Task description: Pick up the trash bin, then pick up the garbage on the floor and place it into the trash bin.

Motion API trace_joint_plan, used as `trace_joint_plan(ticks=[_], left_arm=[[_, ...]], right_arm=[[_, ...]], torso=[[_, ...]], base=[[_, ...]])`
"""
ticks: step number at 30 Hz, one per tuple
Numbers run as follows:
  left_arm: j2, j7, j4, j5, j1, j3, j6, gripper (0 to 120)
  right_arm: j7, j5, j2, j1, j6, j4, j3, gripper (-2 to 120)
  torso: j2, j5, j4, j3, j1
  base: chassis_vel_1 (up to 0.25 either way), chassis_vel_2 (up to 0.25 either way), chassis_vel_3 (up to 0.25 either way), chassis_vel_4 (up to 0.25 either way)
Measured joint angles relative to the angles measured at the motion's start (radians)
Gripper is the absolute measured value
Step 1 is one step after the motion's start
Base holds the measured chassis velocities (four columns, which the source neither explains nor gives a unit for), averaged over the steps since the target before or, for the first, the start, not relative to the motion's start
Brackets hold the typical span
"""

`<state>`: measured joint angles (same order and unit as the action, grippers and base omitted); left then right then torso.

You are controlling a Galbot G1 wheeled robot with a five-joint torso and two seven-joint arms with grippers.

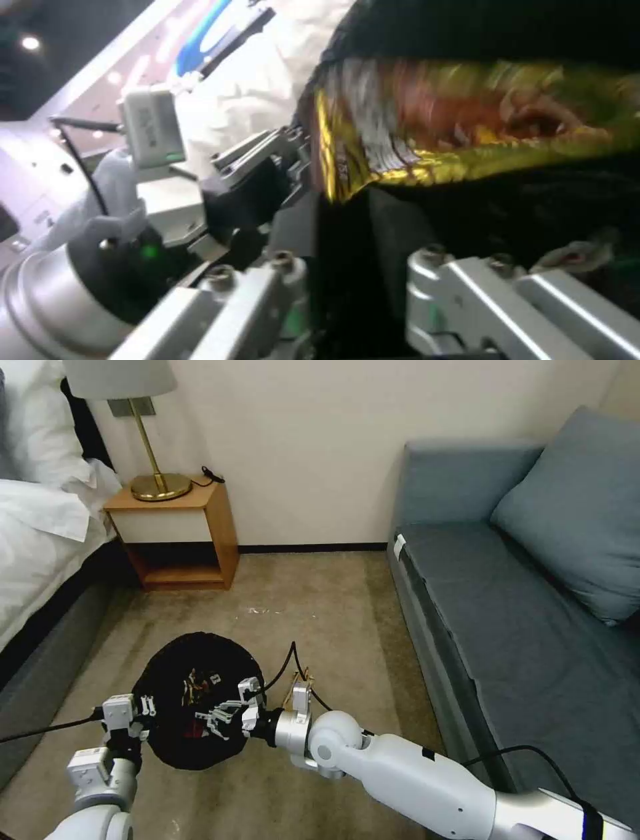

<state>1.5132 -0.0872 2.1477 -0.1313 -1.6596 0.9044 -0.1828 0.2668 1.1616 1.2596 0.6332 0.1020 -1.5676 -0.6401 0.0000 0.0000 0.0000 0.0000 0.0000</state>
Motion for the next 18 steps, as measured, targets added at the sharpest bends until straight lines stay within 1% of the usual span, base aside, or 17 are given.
trace_joint_plan(ticks=[2, 3, 4, 5, 6, 8, 9, 10, 13, 14, 17, 18], left_arm=[[0.002, 0.0, 0.001, 0.003, 0.001, 0.0, 0.0, 5], [0.002, -0.001, 0.001, 0.003, 0.002, 0.0, 0.0, 5], [0.002, -0.001, 0.001, 0.003, 0.002, 0.0, 0.0, 5], [0.002, -0.001, 0.002, 0.004, 0.002, 0.0, 0.0, 5], [0.002, -0.001, 0.002, 0.004, 0.002, 0.001, 0.0, 5], [0.001, -0.001, 0.001, 0.003, 0.004, 0.005, 0.0, 5], [-0.001, -0.001, 0.001, 0.002, 0.005, 0.008, 0.0, 5], [-0.001, -0.001, 0.001, 0.002, 0.005, 0.008, 0.0, 5], [-0.005, 0.0, -0.007, -0.007, 0.016, 0.024, 0.0, 5], [-0.005, 0.0, -0.007, -0.007, 0.016, 0.024, 0.0, 5], [-0.014, 0.012, -0.029, -0.011, 0.032, 0.04, -0.002, 5], [-0.014, 0.012, -0.029, -0.011, 0.032, 0.04, -0.002, 5]], right_arm=[[-0.045, -0.012, 0.006, 0.003, 0.021, -0.011, 0.021, 32], [-0.092, -0.018, 0.011, 0.003, 0.045, -0.021, 0.038, 36], [-0.092, -0.018, 0.011, 0.003, 0.045, -0.021, 0.038, 36], [-0.124, -0.019, 0.013, 0.003, 0.06, -0.028, 0.049, 42], [-0.156, -0.023, 0.013, 0.003, 0.07, -0.035, 0.058, 45], [-0.193, -0.036, 0.006, 0.003, 0.077, -0.052, 0.07, 54], [-0.203, -0.044, -0.001, 0.005, 0.077, -0.062, 0.076, 58], [-0.203, -0.044, -0.001, 0.005, 0.077, -0.062, 0.076, 58], [-0.204, -0.08, -0.028, 0.017, 0.063, -0.1, 0.104, 73], [-0.204, -0.08, -0.028, 0.017, 0.063, -0.1, 0.104, 73], [-0.188, -0.167, -0.058, 0.033, -0.003, -0.126, 0.139, 86], [-0.188, -0.167, -0.058, 0.033, -0.003, -0.126, 0.139, 86]], torso=[[0.0, 0.0001, 0.0, 0.0, 0.0], [0.0, 0.0001, 0.0001, 0.0, 0.0], [0.0, 0.0001, 0.0001, 0.0, 0.0], [0.0, 0.0, 0.0001, 0.0, 0.0], [0.0, 0.0, 0.0, 0.0, 0.0], [0.0, 0.0001, 0.0, 0.0, 0.0], [0.0, 0.0001, 0.0001, 0.0, 0.0], [0.0, 0.0001, 0.0001, 0.0, 0.0], [0.0, 0.0001, 0.0001, 0.0, 0.0], [0.0, 0.0001, 0.0001, 0.0, 0.0], [0.0, 0.0002, 0.0, 0.0, 0.0], [0.0, 0.0002, 0.0, 0.0, 0.0]], base=[[0.0, 0.0, 0.0, 0.0], [0.0, 0.0, 0.0, 0.0], [0.0, 0.0, 0.0, 0.0], [0.0, 0.0, 0.0, 0.0], [0.0, 0.0, 0.0, 0.0], [0.0, 0.0, 0.0, 0.0], [0.0, 0.0, 0.0, 0.0], [0.0, 0.0, 0.0, 0.0], [0.0, 0.0, 0.0, 0.0], [0.0, 0.0, 0.0, 0.0], [0.0, 0.0, 0.0, 0.0], [0.0, 0.0, 0.0, 0.0]])
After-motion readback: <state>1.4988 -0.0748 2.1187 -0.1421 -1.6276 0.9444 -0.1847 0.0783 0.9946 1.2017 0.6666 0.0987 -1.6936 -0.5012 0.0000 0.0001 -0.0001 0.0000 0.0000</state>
